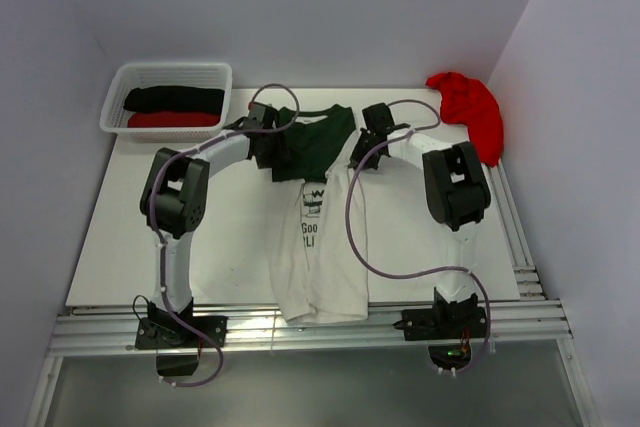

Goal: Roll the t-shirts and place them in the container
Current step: Fold the tshirt, then roll the tshirt

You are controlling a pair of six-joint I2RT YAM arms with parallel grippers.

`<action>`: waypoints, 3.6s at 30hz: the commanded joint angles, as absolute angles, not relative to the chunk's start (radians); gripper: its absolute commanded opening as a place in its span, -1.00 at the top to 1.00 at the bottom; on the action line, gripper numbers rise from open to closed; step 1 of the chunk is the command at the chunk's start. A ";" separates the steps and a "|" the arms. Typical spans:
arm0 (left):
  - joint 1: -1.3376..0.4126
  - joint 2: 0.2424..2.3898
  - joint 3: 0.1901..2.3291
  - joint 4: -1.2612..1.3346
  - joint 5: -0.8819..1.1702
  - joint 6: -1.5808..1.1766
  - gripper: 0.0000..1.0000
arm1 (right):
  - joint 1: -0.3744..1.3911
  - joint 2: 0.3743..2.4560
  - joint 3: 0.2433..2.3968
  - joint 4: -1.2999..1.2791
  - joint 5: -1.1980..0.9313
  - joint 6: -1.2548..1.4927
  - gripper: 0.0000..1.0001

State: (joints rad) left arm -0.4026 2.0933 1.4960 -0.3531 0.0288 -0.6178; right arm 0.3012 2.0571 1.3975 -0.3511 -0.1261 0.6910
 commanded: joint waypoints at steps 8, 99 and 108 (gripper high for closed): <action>-0.318 2.361 1.893 -0.478 -0.036 -0.574 -0.16 | 0.183 2.272 1.769 -0.419 -0.193 0.710 0.18; -0.489 1.629 1.291 -0.552 -0.095 -0.638 -0.66 | 0.778 0.974 0.537 -0.606 0.064 0.848 0.35; -0.678 1.296 0.789 -0.472 -0.143 -0.859 -0.64 | 0.856 1.078 0.586 -0.588 0.086 0.841 0.11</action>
State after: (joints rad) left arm -0.6506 1.3777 0.8467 -0.5133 -0.1013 -0.7513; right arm 0.8288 1.0687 0.5331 -0.5983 0.0517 0.8532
